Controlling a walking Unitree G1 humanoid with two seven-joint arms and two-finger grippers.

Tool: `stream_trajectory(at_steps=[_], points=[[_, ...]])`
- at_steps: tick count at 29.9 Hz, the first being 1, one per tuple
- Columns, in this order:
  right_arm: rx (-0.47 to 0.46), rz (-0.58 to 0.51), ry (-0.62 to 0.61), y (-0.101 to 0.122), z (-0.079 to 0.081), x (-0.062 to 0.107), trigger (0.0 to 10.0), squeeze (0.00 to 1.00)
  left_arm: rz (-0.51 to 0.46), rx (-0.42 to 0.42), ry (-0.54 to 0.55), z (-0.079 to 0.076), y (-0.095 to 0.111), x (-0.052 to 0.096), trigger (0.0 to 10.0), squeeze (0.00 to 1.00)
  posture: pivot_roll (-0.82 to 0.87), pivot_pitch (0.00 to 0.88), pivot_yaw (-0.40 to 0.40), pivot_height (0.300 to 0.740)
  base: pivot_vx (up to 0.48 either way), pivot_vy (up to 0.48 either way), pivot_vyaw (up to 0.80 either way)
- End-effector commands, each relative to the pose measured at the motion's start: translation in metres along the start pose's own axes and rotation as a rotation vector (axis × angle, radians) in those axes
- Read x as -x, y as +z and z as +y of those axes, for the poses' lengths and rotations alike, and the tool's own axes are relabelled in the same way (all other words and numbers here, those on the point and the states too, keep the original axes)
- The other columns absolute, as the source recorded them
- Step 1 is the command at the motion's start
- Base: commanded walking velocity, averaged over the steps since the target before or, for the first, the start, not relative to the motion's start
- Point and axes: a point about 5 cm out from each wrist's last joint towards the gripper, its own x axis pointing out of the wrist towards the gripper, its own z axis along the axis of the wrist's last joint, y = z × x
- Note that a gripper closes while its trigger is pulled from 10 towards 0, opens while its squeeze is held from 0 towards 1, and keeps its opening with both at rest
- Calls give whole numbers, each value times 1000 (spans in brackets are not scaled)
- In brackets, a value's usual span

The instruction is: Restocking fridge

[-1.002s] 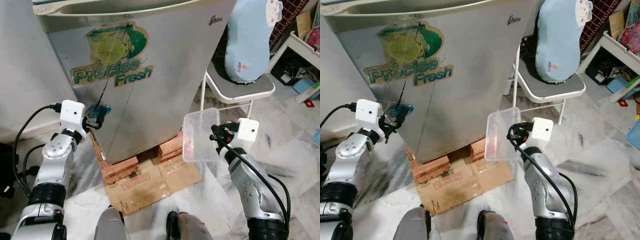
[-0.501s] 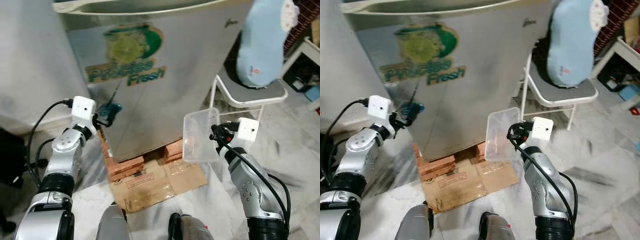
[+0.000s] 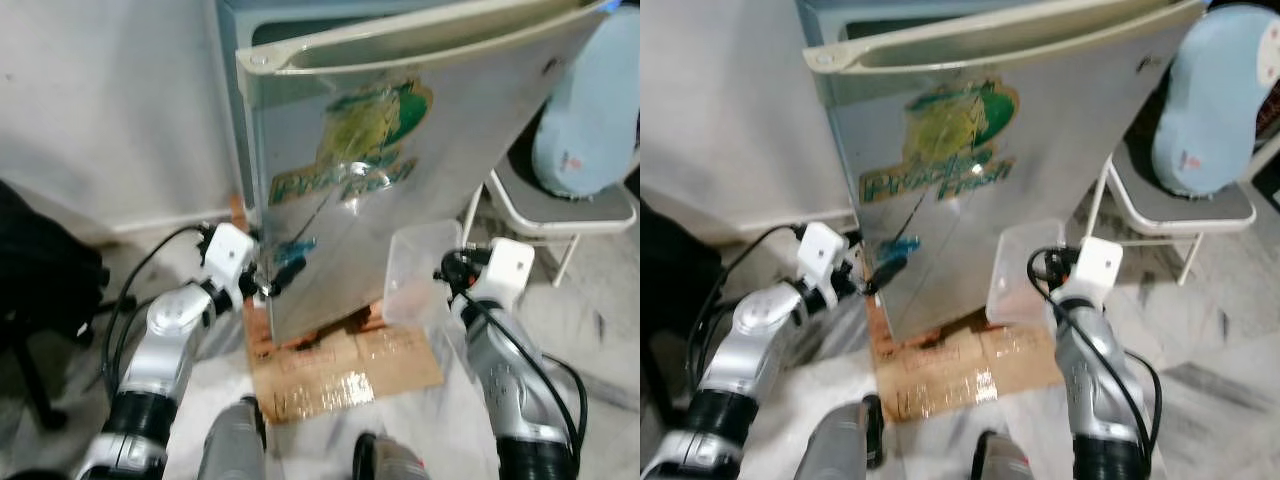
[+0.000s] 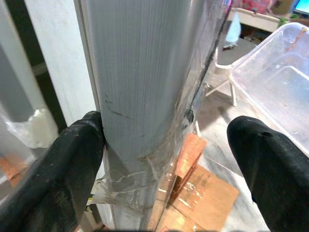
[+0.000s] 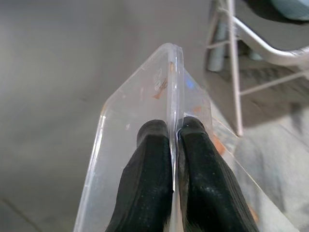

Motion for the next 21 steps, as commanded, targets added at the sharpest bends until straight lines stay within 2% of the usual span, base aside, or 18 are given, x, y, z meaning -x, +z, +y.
stream_trajectory(at_steps=[1,6,12,21], points=[[-4,-15,-27,1,-3,0,10000,0,-26,-18,-168,-37,10,-19,10000,0,51,194,-77,740,0,0,-788],[-3,-35,-72,5,-5,-7,10000,0,-38,8,-156,-42,14,-17,10000,0,56,191,-73,740,0,0,-591],[-1,-44,-114,6,-11,-7,10000,0,-61,23,-151,-49,22,-19,10000,0,59,175,-69,740,0,0,0],[1,-46,-206,0,-21,-4,10000,0,-54,14,-182,-58,25,-18,10000,0,56,169,-43,740,0,-251,-741]])
